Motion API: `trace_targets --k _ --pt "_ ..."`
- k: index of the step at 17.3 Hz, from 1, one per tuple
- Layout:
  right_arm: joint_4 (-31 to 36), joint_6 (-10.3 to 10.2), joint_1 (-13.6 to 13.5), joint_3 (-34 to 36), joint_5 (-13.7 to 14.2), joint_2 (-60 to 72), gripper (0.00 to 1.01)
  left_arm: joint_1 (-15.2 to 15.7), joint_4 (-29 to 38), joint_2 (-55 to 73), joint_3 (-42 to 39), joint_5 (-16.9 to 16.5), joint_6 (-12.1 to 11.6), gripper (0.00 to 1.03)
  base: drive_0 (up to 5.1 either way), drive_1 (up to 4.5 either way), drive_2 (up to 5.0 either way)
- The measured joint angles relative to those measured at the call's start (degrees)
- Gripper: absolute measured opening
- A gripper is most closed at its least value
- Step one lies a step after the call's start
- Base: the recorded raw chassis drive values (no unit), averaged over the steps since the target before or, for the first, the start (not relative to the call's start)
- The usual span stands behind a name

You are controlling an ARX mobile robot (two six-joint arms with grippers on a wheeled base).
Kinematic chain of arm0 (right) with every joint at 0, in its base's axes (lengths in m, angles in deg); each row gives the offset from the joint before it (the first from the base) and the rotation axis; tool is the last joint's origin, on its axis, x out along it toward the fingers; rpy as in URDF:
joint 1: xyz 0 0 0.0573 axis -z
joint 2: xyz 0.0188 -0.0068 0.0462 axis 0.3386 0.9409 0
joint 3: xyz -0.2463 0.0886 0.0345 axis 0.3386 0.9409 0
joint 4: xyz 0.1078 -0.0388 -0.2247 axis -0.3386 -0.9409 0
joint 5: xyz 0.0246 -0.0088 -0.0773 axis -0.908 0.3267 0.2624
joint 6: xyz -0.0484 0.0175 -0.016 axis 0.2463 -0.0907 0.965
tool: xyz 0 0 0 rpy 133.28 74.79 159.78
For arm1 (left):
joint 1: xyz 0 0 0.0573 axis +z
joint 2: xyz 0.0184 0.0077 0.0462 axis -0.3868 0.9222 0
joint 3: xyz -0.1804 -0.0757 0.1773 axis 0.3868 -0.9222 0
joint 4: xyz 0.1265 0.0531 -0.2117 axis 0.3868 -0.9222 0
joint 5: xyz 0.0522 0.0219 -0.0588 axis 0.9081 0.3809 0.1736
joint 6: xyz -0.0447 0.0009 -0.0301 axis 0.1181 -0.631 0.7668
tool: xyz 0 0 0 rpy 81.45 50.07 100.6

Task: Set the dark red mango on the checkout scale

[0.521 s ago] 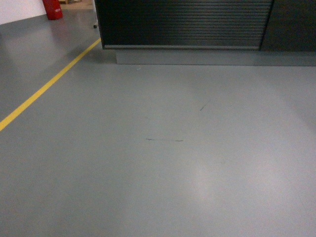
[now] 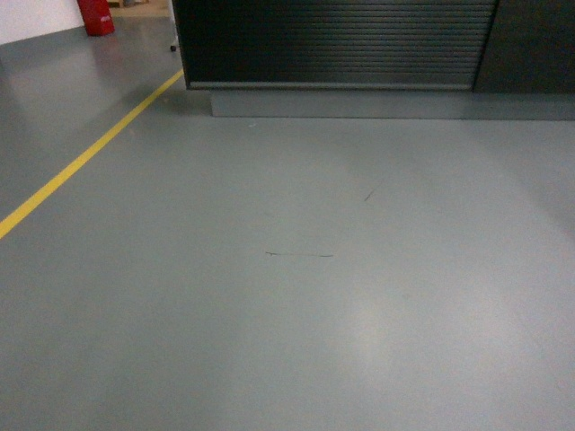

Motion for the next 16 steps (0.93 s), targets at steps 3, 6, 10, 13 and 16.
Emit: trace_targets --k 3,6,10,13,16 --pt "0.0 0.0 0.0 0.0 0.0 0.0 0.98 0.0 0.0 0.0 -0.02 0.0 0.0 0.98 0.0 0.0 0.0" --pt "0.0 0.0 0.0 0.0 0.0 0.0 0.98 0.0 0.0 0.0 -0.02 0.0 0.0 0.98 0.0 0.0 0.0" --pt "0.0 0.0 0.0 0.0 0.0 0.0 0.98 0.0 0.0 0.0 -0.02 0.0 0.0 0.98 0.0 0.0 0.0" --pt "0.0 0.0 0.0 0.0 0.0 0.0 0.98 0.0 0.0 0.0 0.0 0.0 0.0 0.98 0.0 0.0 0.0" --pt "0.17 0.0 0.0 0.0 0.0 0.0 0.98 0.0 0.22 0.0 -0.02 0.0 0.0 0.98 0.0 2.75 -2.7"
